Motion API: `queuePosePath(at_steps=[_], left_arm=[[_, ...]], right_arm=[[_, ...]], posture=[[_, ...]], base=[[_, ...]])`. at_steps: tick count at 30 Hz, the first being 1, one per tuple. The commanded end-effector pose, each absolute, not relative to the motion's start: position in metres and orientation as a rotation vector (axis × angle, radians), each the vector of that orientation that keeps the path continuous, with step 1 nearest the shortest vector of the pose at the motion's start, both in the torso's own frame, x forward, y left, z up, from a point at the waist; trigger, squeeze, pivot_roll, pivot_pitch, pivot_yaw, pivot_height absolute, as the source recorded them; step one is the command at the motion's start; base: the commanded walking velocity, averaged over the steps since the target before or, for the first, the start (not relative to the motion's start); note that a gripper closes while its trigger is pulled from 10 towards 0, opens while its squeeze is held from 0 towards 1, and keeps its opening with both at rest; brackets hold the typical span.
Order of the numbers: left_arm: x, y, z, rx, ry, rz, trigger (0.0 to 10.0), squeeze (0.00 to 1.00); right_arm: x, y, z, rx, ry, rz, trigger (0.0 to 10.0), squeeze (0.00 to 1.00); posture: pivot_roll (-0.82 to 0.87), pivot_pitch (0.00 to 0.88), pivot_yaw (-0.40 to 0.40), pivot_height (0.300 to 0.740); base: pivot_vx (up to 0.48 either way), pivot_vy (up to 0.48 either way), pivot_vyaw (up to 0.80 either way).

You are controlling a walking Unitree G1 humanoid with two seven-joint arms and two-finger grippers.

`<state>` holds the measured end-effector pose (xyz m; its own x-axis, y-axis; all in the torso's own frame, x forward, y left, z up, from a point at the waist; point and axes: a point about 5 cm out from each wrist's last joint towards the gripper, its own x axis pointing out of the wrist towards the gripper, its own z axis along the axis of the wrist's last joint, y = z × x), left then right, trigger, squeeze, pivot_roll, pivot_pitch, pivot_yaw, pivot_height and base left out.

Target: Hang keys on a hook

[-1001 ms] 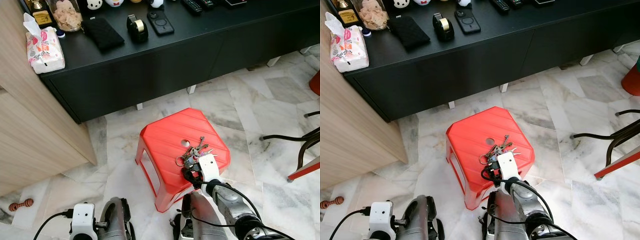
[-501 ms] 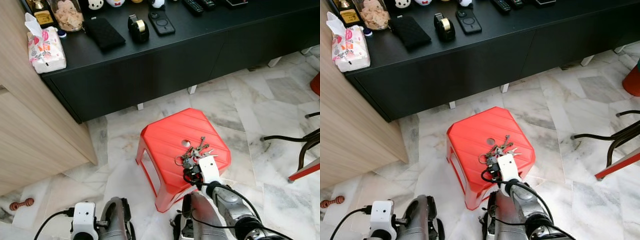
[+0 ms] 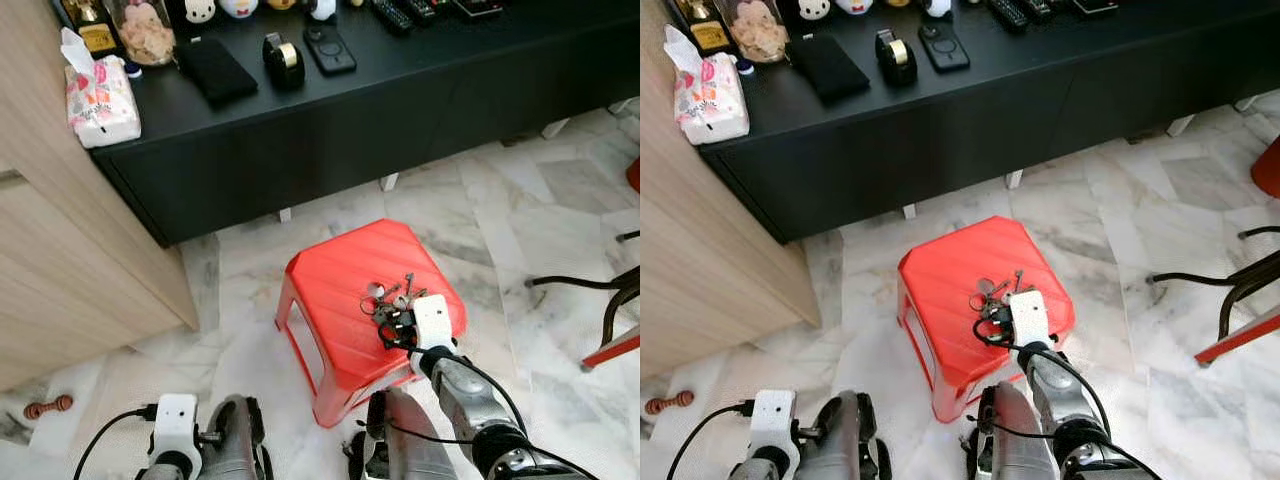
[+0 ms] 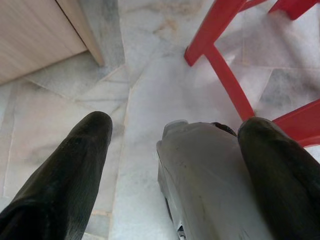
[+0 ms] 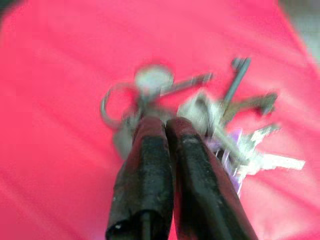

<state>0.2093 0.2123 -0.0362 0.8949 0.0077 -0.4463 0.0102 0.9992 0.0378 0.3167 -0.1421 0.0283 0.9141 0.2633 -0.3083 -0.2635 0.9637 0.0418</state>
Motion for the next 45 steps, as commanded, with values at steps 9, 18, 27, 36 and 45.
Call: queuePosePath(at_steps=[9,18,27,36,45], left_arm=[[0.198,0.207,-0.055,0.04,0.585,-0.014,10.0,0.0],[0.197,0.205,-0.057,0.041,0.592,-0.014,10.0,0.0],[0.194,0.206,-0.058,0.042,0.589,-0.01,10.0,0.0],[0.185,0.204,-0.06,0.039,0.575,-0.013,10.0,0.0],[0.174,0.201,-0.062,0.036,0.559,-0.021,10.0,0.0]], right_arm=[[0.305,-0.149,0.021,0.038,0.294,0.243,0.7,0.0],[0.305,-0.148,0.015,0.022,0.373,0.279,10.0,1.0],[0.321,-0.141,0.028,-0.045,0.392,0.322,10.0,1.0],[0.332,-0.142,0.036,-0.073,0.434,0.308,10.0,1.0],[0.334,-0.137,0.037,-0.084,0.46,0.328,10.0,1.0]], posture=[[0.1,0.149,-0.066,0.62],[0.1,0.156,-0.07,0.62],[0.12,0.185,-0.078,0.62],[0.13,0.226,-0.083,0.62],[0.13,0.269,-0.094,0.62]], base=[[0.0,0.0,0.0],[0.0,0.0,0.0],[0.0,0.0,0.0],[0.0,0.0,0.0],[0.0,0.0,0.0]])
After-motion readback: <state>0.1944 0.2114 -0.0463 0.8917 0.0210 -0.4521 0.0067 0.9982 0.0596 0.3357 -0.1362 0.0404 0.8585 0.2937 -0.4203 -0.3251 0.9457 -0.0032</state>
